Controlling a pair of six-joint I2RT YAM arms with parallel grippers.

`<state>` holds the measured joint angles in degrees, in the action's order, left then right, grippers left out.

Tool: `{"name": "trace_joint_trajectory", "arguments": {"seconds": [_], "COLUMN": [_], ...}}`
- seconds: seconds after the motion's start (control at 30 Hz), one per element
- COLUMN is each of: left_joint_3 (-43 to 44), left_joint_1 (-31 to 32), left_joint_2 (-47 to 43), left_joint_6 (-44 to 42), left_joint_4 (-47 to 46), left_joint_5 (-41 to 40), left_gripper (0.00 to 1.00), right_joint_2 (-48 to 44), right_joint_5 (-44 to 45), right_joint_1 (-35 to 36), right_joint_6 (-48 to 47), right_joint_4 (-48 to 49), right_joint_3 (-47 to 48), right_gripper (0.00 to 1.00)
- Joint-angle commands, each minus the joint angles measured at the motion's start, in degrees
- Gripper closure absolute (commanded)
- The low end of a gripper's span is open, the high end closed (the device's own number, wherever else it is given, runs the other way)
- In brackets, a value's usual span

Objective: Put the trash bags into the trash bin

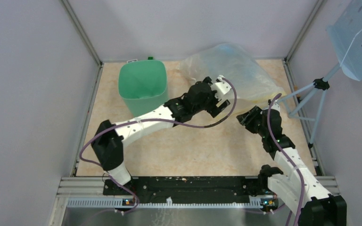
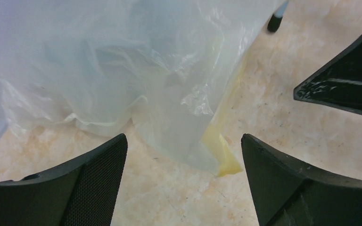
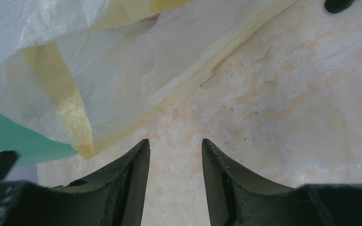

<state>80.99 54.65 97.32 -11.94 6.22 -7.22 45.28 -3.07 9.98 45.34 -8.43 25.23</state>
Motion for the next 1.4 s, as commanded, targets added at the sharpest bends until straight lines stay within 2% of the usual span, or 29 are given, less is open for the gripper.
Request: {"name": "trace_joint_trajectory", "arguments": {"seconds": [0.0,0.07,0.13,0.3,0.33,0.37,0.53,0.7,0.87,1.03,1.13,1.23,1.37], "left_joint_3": [4.8,7.1,8.8,12.1,12.3,12.6,13.9,17.3,16.8,13.6,12.9,12.5,12.0], "left_joint_1": [0.1,0.1,0.1,0.1,0.1,0.1,0.0,-1.4,-1.9,-2.3,-2.6,-3.0,-3.1], "left_joint_2": [4.8,7.5,10.0,12.3,12.2,12.0,11.3,12.2,11.8,9.3,8.4,7.7,6.8], "left_joint_6": [-1.2,-0.8,-0.7,1.7,2.4,3.1,8.1,14.7,14.7,13.8,13.1,12.9,12.9], "left_joint_4": [-5.3,-5.1,-5.5,-4.7,-4.5,-4.0,-0.5,3.6,4.7,4.5,5.6,6.8,6.6], "left_joint_5": [-1.8,-2.5,-3.1,-5.5,-6.7,-7.5,-9.0,-4.9,-5.1,-4.7,-5.8,-5.3,-5.2], "left_gripper": [0.07,0.13,0.26,0.87,0.96,1.0,1.0,1.0,1.0,1.0,1.0,1.0,1.0], "right_joint_2": [-2.3,-2.4,-2.2,1.6,3.0,4.4,14.6,25.4,35.9,45.5,48.5,50.0,52.1], "right_joint_5": [-2.1,-2.4,-2.4,-2.6,-2.9,-3.2,-2.7,-0.6,0.4,0.4,0.1,0.8,5.3], "right_joint_1": [-0.4,-0.4,-0.4,-0.4,-0.4,-0.4,0.5,4.5,5.4,5.3,4.2,3.9,3.0], "right_joint_6": [3.0,4.6,6.0,9.5,10.2,11.3,23.2,33.8,42.3,44.7,45.1,43.9,43.2], "right_joint_4": [7.6,12.0,16.4,27.3,29.8,32.6,48.4,58.8,71.4,78.2,76.7,68.6,61.4], "right_joint_3": [-4.1,-6.4,-8.6,-12.2,-12.6,-13.0,-15.0,-13.3,-11.8,-5.7,-0.8,4.5,9.5], "right_gripper": [0.56,0.56,0.57,0.62,0.63,0.64,0.73,0.83,0.98,1.0,0.97,0.92,0.59]}}
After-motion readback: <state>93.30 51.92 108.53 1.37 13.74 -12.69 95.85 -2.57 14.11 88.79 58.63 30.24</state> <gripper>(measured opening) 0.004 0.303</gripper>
